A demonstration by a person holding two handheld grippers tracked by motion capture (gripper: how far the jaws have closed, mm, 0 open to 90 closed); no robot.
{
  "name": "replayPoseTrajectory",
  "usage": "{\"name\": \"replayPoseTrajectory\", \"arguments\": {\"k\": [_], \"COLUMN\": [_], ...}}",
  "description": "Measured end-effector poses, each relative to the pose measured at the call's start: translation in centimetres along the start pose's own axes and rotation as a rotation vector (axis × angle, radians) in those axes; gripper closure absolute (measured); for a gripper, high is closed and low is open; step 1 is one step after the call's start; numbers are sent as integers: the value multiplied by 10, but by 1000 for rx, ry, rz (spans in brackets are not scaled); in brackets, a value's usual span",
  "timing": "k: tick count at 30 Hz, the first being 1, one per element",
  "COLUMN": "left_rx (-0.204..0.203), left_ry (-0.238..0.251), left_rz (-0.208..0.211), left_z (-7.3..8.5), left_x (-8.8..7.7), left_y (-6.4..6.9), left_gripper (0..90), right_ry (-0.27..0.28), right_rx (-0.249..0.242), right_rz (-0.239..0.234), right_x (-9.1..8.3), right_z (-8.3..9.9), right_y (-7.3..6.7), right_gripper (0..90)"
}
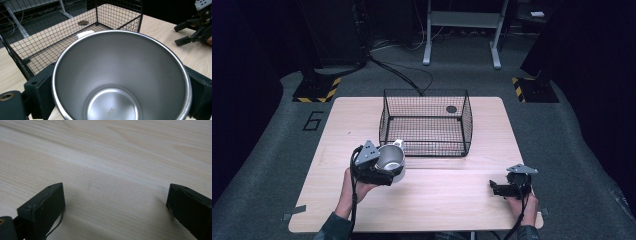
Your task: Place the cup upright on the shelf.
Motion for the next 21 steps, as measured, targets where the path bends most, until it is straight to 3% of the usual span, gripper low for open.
{"name": "replayPoseTrajectory", "arguments": {"k": [14,21], "left_rx": [17,30], "left_ry": [30,23], "left_rz": [4,12], "left_z": [-25,-36], "left_x": [6,10], "left_y": [-6,-11], "left_gripper": [67,67], "right_ry": [-9,-8], "right_rx": [-6,-8], "right_rz": [-1,-1], "right_x": [0,0], "right_z": [1,1], "right_y": [0,1], "right_gripper": [14,14]}}
Point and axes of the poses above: each handheld gripper's, and its own axes: x roughly forward along the jaws, z roughly out of its underside, y roughly to its right, the point moved 10 cm from there along x, roughly forward along the jaws, and after that the axes turned 8 degrees about y, right-handed, at the moved point
